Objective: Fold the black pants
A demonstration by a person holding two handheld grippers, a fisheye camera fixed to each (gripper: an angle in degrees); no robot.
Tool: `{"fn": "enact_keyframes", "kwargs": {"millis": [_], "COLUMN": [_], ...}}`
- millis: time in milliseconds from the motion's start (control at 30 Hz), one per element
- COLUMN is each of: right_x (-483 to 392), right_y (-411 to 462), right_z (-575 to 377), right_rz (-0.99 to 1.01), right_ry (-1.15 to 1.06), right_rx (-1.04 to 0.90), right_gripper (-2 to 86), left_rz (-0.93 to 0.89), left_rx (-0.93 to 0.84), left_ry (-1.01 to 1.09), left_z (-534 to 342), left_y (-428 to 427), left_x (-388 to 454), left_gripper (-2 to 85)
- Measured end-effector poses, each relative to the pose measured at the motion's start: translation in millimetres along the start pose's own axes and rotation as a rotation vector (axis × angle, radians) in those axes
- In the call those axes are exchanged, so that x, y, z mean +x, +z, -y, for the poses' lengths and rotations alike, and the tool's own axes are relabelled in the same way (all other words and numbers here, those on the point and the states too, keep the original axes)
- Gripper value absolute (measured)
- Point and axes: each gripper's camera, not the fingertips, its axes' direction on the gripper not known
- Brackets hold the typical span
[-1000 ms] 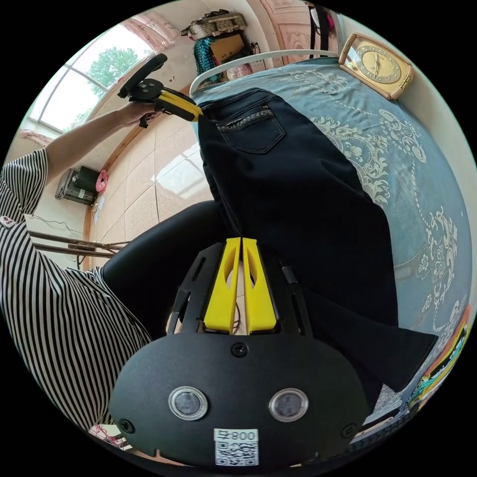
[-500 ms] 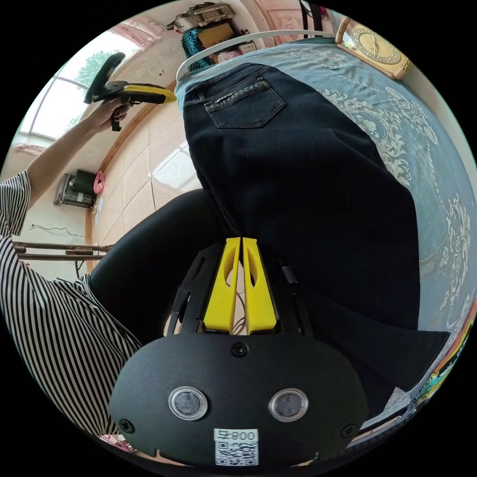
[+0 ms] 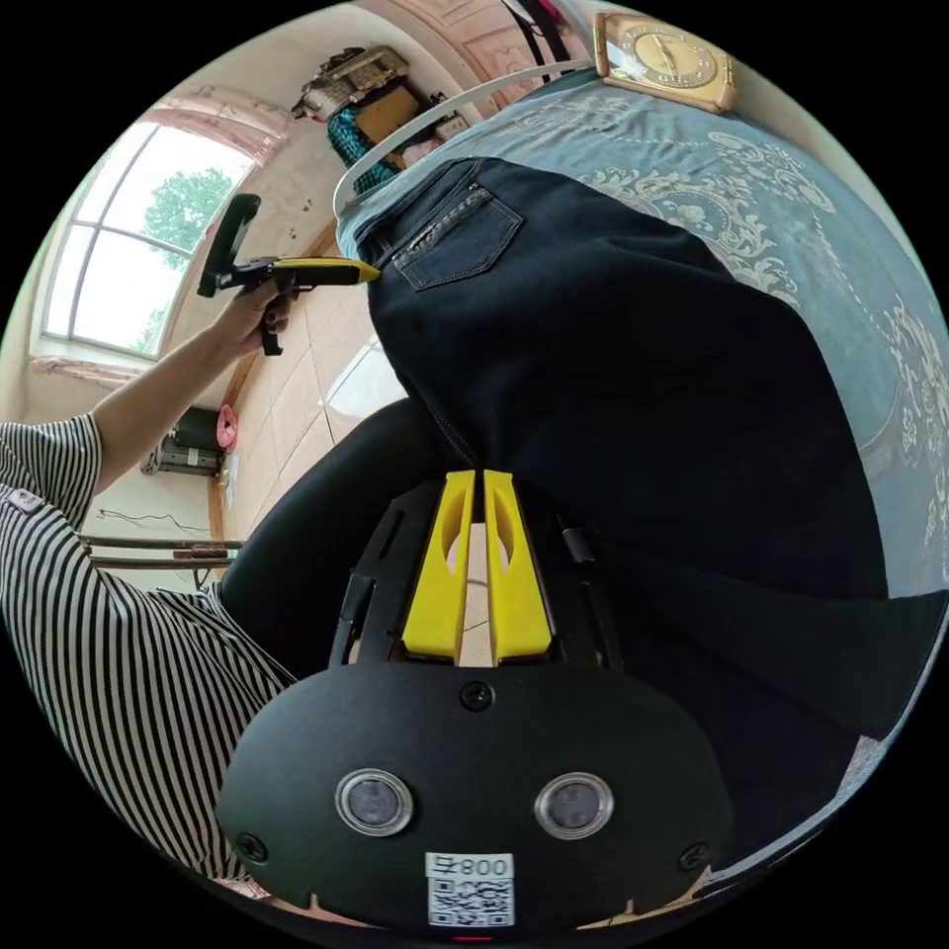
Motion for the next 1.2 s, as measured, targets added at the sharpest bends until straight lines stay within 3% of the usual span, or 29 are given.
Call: {"fn": "enact_keyframes", "kwargs": {"millis": [167,300,400,533,667,867,1200], "right_x": [18,50,77,87,131,210,259], "right_y": [-71,-92,-73,-126,-204,-277,-294], "right_z": [-9,-15,-10,-6,1,44,119], "right_rz": [0.070,-0.006,-0.017,-0.038,-0.224,-0.318,-0.313], "right_ry": [0.111,0.258,0.343,0.425,0.566,0.720,0.864], "right_rx": [0.122,0.154,0.047,0.166,0.254,0.257,0.101], "right_gripper": [0.2,0.1,0.1,0.4,1.7,5.4,7.5], "left_rz": [-0.022,-0.248,-0.433,-0.584,-0.577,-0.553,-0.516], "left_rx": [0.085,0.153,0.111,0.040,-0.035,-0.089,-0.165], "left_ry": [0.052,0.144,0.238,0.348,0.450,0.474,0.509], "left_z": [11,28,51,83,122,175,224], "left_y": [10,35,70,115,160,214,291], "left_x": [17,50,85,133,179,218,271], "left_gripper": [0.3,1.2,3.3,6.6,7.9,8.8,8.1]}}
